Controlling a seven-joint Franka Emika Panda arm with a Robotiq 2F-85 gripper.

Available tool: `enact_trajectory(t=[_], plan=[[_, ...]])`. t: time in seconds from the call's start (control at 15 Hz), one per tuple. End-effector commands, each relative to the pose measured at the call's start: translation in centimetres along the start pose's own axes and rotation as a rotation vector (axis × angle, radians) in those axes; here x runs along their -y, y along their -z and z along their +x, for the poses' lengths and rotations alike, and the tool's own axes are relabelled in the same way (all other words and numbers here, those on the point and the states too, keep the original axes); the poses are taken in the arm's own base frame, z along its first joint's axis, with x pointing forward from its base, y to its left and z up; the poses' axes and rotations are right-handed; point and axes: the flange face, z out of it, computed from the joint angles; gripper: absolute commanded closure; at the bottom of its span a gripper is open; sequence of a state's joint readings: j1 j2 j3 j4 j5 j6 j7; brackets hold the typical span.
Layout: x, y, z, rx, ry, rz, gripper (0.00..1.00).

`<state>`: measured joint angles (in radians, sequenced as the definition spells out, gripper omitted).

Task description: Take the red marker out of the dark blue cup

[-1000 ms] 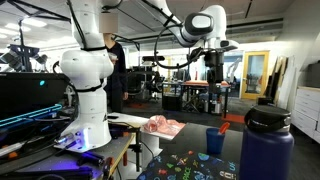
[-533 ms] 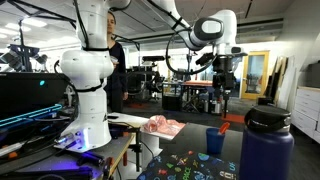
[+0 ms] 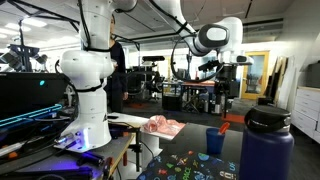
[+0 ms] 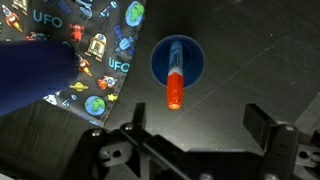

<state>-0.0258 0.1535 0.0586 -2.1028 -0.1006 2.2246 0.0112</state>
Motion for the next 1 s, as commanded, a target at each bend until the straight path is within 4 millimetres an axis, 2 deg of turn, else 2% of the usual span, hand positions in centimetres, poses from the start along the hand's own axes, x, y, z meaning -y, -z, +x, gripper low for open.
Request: enact_trajectory(t=[0.0,0.47,0.93], plan=[[-0.3,-0.6,0.4,0.0,0.032,0.022,0.0],[-0.4,-2.7,0.5,0.011,0.058,0.061,0.0],[-1.1,-3.9,1.2,-0.026,0.126,0.079,0.0]])
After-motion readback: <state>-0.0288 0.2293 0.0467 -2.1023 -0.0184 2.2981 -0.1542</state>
